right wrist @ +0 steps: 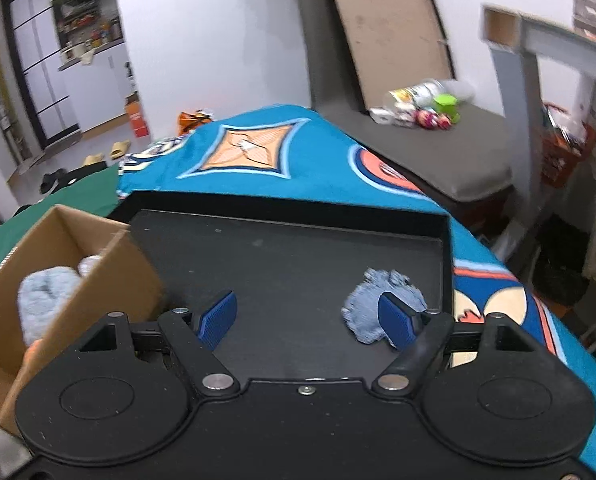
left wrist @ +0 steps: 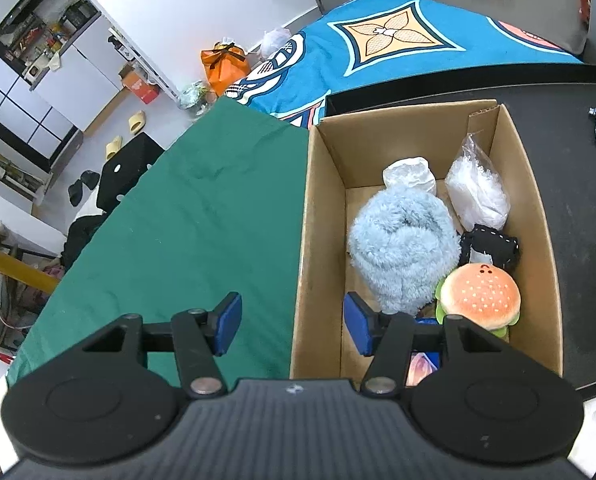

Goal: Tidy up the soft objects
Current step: 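Move the right gripper to the blue denim plush and close on it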

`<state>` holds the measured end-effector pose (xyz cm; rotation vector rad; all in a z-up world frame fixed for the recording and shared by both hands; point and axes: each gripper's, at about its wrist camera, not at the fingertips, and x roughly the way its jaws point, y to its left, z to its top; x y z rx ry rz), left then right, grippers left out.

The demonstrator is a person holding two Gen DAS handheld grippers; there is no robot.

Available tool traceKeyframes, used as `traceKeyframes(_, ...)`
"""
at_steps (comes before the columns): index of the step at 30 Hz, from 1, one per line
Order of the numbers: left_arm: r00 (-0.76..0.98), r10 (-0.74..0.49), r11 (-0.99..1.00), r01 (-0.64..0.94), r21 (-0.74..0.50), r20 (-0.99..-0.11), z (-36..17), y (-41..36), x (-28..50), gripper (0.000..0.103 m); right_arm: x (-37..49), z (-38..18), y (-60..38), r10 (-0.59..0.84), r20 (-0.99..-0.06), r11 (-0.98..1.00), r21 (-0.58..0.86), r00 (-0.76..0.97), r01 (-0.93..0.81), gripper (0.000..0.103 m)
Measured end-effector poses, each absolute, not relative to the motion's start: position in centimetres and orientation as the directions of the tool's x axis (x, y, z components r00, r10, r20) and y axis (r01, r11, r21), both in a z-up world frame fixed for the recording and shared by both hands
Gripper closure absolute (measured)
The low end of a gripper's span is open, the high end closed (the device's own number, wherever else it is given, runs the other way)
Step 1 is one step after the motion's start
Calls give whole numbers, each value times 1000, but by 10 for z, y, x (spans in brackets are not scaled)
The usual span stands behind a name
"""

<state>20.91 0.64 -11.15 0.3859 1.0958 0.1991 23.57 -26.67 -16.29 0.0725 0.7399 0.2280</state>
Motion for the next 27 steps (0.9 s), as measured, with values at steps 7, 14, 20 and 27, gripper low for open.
traceKeyframes(7, 451, 378, 902, 17, 431, -809, -113, -1, 213, 48, 250, -178, -280, 208, -688, 978, 164, 696, -131, 26)
traceKeyframes(14, 432, 402, 889, 27, 458, -807, -117, -8, 220, 48, 259, -193, -285, 191, -695, 982, 145, 693, -125, 27)
traceKeyframes(20, 412, 415, 885, 26, 465, -811, -122, -9, 225, 48, 266, -199, -283, 183, -673, 983, 121, 716, -137, 33)
traceKeyframes(27, 411, 414, 882, 40, 470, -812, -124, -13, 227, 48, 272, -204, -277, 162, -654, 985, 64, 739, -159, 33)
